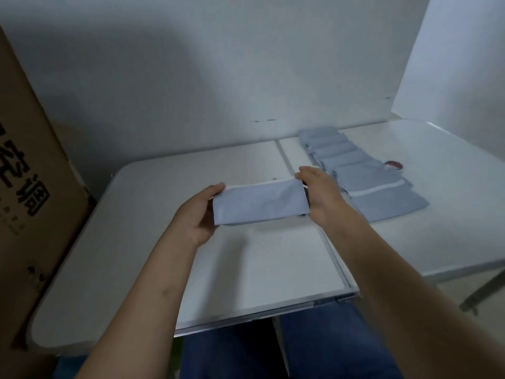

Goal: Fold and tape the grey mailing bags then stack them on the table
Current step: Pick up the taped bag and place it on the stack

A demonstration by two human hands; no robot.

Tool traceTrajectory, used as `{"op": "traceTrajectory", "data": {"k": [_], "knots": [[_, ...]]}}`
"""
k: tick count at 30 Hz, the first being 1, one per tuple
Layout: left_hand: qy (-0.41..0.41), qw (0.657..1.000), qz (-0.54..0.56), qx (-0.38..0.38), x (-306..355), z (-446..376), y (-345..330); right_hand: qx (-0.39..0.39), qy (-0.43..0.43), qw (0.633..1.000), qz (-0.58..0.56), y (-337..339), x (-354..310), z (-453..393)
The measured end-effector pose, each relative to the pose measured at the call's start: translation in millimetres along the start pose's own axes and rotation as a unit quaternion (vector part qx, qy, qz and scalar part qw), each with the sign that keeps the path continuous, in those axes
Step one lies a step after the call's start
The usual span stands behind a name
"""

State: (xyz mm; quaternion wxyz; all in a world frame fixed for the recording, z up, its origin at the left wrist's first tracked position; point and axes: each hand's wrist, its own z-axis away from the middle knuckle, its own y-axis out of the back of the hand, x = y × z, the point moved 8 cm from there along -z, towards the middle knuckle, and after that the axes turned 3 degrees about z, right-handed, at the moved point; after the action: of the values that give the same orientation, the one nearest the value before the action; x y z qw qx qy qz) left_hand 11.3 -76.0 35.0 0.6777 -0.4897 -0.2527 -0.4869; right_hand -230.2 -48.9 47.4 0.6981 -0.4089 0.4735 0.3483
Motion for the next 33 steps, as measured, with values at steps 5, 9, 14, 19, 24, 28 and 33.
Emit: {"op": "traceTrajectory", "data": {"k": [5,9,14,19,24,28,33], "knots": [[0.030,0.997,-0.038,-0.060,-41.2,-3.8,-77.7,0.065,0.045,0.997,0.017,81.8,-46.2,-7.7],[0.079,0.988,-0.066,-0.113,-80.2,-21.6,-146.4,0.122,0.059,0.990,0.045,146.8,-72.5,-26.2],[0.084,0.984,-0.089,-0.129,-96.4,-50.8,-231.2,0.173,0.072,0.980,0.074,207.6,-95.2,-78.9],[0.065,0.990,-0.069,-0.105,-97.8,-82.6,-282.0,0.207,0.101,0.964,0.134,246.2,-129.4,-124.6],[0.131,0.977,-0.127,-0.112,-162.3,-80.3,-271.3,0.179,0.057,0.898,0.397,281.7,-100.1,-134.0],[0.201,0.954,-0.181,-0.128,-205.4,-68.9,-256.1,0.150,-0.003,0.821,0.552,301.1,-62.0,-127.2],[0.156,0.907,-0.345,-0.182,-191.3,-65.2,-251.7,0.186,-0.015,0.706,0.683,294.4,-49.0,-111.7]]}}
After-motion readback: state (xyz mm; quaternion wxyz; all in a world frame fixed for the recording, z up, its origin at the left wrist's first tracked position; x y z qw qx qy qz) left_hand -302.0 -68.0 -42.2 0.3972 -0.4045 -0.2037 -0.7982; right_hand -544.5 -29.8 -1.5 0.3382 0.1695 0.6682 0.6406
